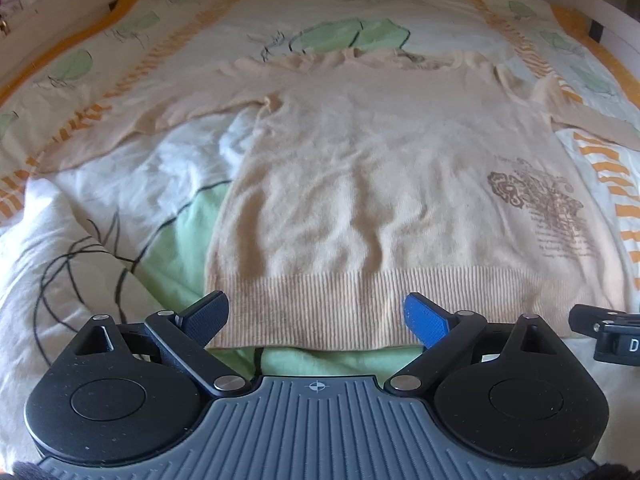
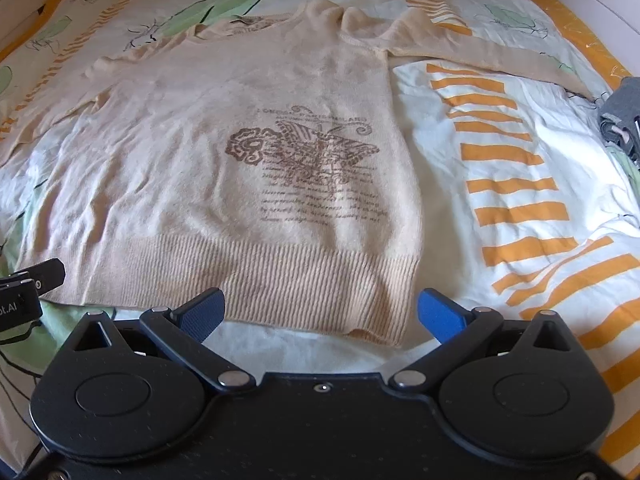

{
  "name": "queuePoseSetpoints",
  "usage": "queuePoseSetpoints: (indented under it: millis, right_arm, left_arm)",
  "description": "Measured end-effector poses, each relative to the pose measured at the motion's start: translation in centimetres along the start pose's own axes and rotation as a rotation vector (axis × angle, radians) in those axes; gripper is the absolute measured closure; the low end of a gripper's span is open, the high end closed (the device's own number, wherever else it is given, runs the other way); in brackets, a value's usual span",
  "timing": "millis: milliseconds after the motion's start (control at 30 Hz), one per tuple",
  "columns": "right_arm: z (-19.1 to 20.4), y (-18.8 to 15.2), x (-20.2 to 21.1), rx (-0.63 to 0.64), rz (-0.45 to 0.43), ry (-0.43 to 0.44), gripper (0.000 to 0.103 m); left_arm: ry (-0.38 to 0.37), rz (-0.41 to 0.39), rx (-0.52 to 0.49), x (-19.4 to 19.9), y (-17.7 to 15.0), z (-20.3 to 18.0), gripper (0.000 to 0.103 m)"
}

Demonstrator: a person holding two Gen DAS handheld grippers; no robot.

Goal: Fold small clothes

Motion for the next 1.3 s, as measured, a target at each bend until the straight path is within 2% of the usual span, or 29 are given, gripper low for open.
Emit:
queuePoseSetpoints:
  millis: [267, 500, 667, 767, 833, 967, 1067, 1133, 1200, 1300]
  right_arm:
    - [-0.4, 0.6, -1.9, -0.015, 0.055, 0.014, 0.001]
    - [-0.9, 0.5, -4.3, -0.016, 0.111, -0.017, 0.001]
    - [-1.3, 0.8, -5.0, -0.031, 0.118, -0.001, 0.0]
    - [-1.7, 1.0, -5.5, -0.069, 0.14, 0.017, 0.0]
    - [-1.7, 1.0, -5.6, -0.077, 0.144, 0.034, 0.0]
    - [-1.9, 0.8, -5.7, -0.081, 0.138, 0.064, 0.0]
    - [-1.8, 0.9, -5.9, -0.039, 0.18, 0.079, 0.0]
    - [-1.9, 1.0, -5.8, -0.023, 0.215, 0.105, 0.0]
    - [-2.4, 1.3, -5.2, -0.023, 0.246, 0.118, 0.001]
    - [-4.4, 3.0, -3.2, -0.042, 0.211, 0.128, 0.003]
  left_arm:
    - [0.019, 0.03, -0.01, -1.8, 0.5, -0.4, 0.007]
    - [0.021, 0.119, -0.027, -4.4, -0.1, -0.7, 0.007]
    - [0.016, 0.141, -0.028, -5.4, -0.4, -0.9, 0.006]
    - [0.007, 0.147, -0.032, -5.8, -0.4, -1.0, 0.005]
    - [-0.001, 0.156, -0.033, -6.1, -0.4, -0.9, 0.0]
    - [-0.049, 0.184, -0.007, -6.8, -0.3, -0.5, 0.0]
    - [-0.057, 0.194, -0.022, -6.7, 0.0, -0.5, 0.001]
    - [-0.042, 0.189, -0.032, -6.2, 0.3, -0.5, 0.004]
    - [-0.01, 0.159, -0.046, -5.0, 0.9, -0.4, 0.015]
    - [0.029, 0.071, -0.072, -3.1, 2.6, -0.5, 0.015]
Point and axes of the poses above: each gripper's, at about its wrist camera, not at the fingertips, and x roughly against the way its jaws point, z to its left, y to its top, the point moved 5 cm from there along -x, roughly the way its jaws point, and after that the axes turned 13 degrees about y, right-handed, at the moved point
